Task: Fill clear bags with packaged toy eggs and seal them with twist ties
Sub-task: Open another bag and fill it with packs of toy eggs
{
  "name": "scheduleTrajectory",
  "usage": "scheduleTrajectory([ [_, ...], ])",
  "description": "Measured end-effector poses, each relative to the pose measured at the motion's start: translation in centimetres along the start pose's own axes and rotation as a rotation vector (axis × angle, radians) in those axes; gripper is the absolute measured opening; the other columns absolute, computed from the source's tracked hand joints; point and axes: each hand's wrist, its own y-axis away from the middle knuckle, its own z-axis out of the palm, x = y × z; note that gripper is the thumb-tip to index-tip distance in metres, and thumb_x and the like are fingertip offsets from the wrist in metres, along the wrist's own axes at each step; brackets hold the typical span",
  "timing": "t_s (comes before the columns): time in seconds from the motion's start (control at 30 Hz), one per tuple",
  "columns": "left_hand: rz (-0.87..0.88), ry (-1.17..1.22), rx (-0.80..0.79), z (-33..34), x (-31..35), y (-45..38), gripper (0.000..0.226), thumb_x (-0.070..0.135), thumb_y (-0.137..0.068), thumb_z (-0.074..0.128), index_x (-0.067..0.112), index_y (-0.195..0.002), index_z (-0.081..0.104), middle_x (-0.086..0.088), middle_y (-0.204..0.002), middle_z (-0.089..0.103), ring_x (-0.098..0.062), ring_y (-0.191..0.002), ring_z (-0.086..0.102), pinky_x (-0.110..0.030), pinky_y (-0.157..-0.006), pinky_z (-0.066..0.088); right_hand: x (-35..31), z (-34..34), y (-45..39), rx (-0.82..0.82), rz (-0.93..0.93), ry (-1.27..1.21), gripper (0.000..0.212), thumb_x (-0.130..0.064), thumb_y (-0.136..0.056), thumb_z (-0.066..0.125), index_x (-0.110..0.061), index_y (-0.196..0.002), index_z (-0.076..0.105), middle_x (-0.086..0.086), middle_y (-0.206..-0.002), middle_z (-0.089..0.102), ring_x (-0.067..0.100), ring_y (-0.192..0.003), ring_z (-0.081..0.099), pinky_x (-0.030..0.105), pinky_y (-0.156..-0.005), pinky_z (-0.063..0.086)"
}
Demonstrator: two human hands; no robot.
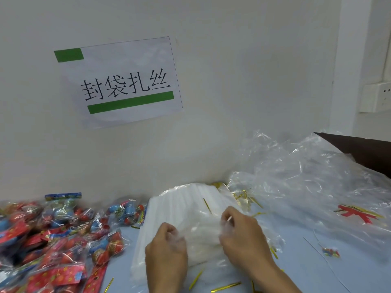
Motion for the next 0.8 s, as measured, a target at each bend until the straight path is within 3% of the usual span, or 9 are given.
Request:
scheduleTrajectory([
  [0.13,-0.061,-0.05,0.108,-0.1,0.2,0.1,0.025,0.006,-0.079,0.067,0.026,-0.076,0.052,0.008,-0.068,0.06,-0.012,-0.065,0.053,-0.026,-0.055,0.04,0.0,-0.4,-0.1,0.168,0.103,-0.16,0.02,-0.009,-0.082,0.054,-0.029,-0.079,0.053,-0.004,-0.07,0.061,0.018,-0.064,0.055,0.034,-0.058,0.044],
  [0.2,-0.023,-0.077,0.032,0.1,0.2,0.1,0.032,0.01,-0.077,0.072,0.031,-0.089,0.051,0.009,-0.081,0.061,-0.015,-0.076,0.056,-0.035,-0.068,0.047,0.2,-0.5,-0.1,0.158,0.112,-0.183,0.021,-0.007,-0.086,0.054,-0.029,-0.086,0.055,-0.005,-0.078,0.061,0.018,-0.069,0.058,0.035,-0.063,0.047],
  [0.3,0.176,-0.209,-0.002,0.5,0.0,0.4,0.076,0.028,-0.066,0.084,0.038,-0.127,0.04,0.015,-0.114,0.048,-0.015,-0.108,0.043,-0.033,-0.088,0.029,0.2,-0.5,0.0,0.127,0.06,-0.194,0.024,-0.004,-0.087,0.054,-0.028,-0.088,0.056,-0.003,-0.075,0.061,0.016,-0.064,0.056,0.032,-0.059,0.046],
  [0.37,0.341,-0.253,0.033,0.9,0.2,0.8,0.088,0.036,-0.06,0.088,0.037,-0.132,0.038,0.016,-0.117,0.046,-0.012,-0.113,0.039,-0.033,-0.09,0.022,-0.3,-0.6,0.1,0.129,-0.011,-0.176,0.025,-0.004,-0.084,0.056,-0.029,-0.086,0.055,-0.005,-0.069,0.057,0.007,-0.058,0.052,0.017,-0.052,0.038],
  [0.43,0.428,-0.285,0.047,1.2,0.6,1.1,0.083,0.037,-0.061,0.088,0.037,-0.129,0.04,0.017,-0.11,0.051,-0.011,-0.106,0.044,-0.032,-0.091,0.02,-1.0,-0.8,0.5,0.105,-0.089,-0.167,0.024,-0.008,-0.079,0.058,-0.031,-0.083,0.052,-0.009,-0.062,0.052,0.005,-0.056,0.05,0.016,-0.051,0.035],
  [0.53,0.353,-0.238,-0.014,0.9,1.1,1.1,0.051,0.033,-0.076,0.079,0.048,-0.11,0.044,0.02,-0.085,0.056,-0.003,-0.083,0.05,-0.027,-0.09,0.024,-1.7,-0.6,1.0,0.02,-0.177,-0.086,0.019,-0.028,-0.075,0.061,-0.036,-0.083,0.047,-0.012,-0.064,0.05,0.007,-0.059,0.045,0.025,-0.055,0.037],
  [0.63,0.18,0.013,0.082,0.4,0.6,0.4,0.035,0.012,-0.081,0.072,0.039,-0.078,0.05,0.006,-0.055,0.054,-0.008,-0.06,0.051,-0.037,-0.07,0.042,-2.1,-0.2,1.3,-0.006,-0.131,-0.134,0.017,-0.026,-0.079,0.059,-0.037,-0.076,0.047,-0.005,-0.06,0.053,0.012,-0.056,0.044,0.033,-0.054,0.042],
  [0.73,0.008,0.152,0.297,-0.3,0.2,-0.3,0.028,0.008,-0.083,0.073,0.026,-0.076,0.052,0.001,-0.057,0.054,-0.019,-0.06,0.053,-0.035,-0.058,0.04,-1.7,-0.1,0.9,0.145,0.031,-0.202,0.026,-0.008,-0.084,0.052,-0.03,-0.07,0.051,-0.004,-0.055,0.055,0.019,-0.055,0.049,0.037,-0.054,0.045],
  [0.8,-0.01,0.134,0.299,-0.2,0.0,-0.4,0.027,0.011,-0.085,0.073,0.026,-0.08,0.05,0.0,-0.062,0.054,-0.02,-0.063,0.054,-0.033,-0.058,0.041,-1.4,-0.3,0.7,0.2,0.094,-0.192,0.023,-0.008,-0.082,0.051,-0.03,-0.075,0.052,-0.006,-0.064,0.059,0.017,-0.062,0.055,0.035,-0.056,0.043],
])
